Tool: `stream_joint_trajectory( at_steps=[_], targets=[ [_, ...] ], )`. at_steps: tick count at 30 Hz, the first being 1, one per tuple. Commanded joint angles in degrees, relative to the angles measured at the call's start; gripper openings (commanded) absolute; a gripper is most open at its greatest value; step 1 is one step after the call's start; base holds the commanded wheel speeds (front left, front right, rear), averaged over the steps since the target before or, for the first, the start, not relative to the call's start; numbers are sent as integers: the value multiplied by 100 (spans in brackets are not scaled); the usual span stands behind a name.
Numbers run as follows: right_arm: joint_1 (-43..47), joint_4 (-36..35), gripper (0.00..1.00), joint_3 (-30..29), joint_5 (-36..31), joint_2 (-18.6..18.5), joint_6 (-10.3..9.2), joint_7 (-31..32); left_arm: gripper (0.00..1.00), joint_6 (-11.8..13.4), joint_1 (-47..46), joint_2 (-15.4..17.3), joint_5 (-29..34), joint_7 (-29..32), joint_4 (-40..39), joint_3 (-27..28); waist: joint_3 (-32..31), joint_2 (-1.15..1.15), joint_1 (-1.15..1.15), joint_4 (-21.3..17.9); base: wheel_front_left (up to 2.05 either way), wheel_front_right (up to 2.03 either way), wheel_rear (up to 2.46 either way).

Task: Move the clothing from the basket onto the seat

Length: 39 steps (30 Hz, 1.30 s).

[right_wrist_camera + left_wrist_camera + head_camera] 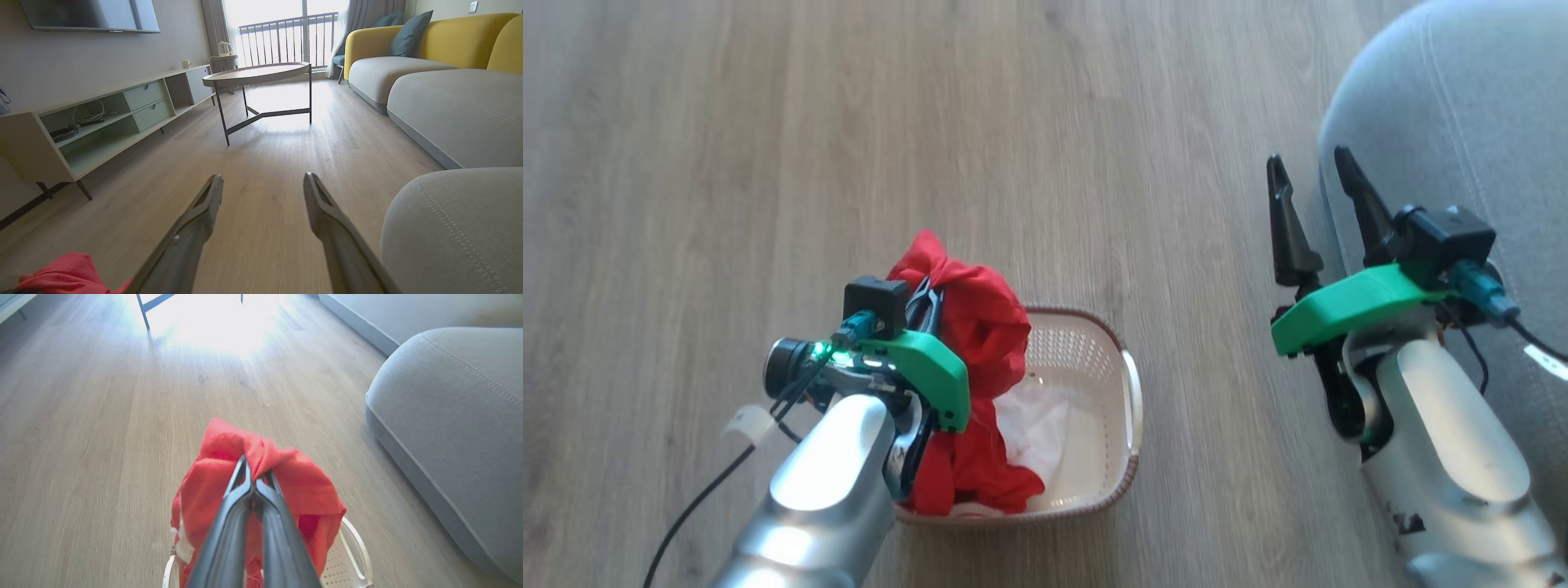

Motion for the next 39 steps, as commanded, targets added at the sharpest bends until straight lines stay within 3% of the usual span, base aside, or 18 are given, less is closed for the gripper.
stream_joint_trajectory(
  at_steps=[1,16,25,39],
  targets=[
    [34,-136,100,85,45,-39,40,-28,0,41,-83,92,-11,-71,-277,206,-243,0,1,137,0,0,0],
    [554,46,100,156,81,54,40,-28,0,-33,-165,92,27,-72,-1639,248,-899,0,1,290,0,0,0],
    [648,72,100,198,103,41,40,-28,0,-167,-753,92,-115,-72,-2072,-303,-956,0,1,289,0,0,0],
    [673,92,100,290,115,78,40,-28,0,25,-1590,92,-584,-69,-2269,-1214,-915,0,1,198,0,0,0]
  ],
)
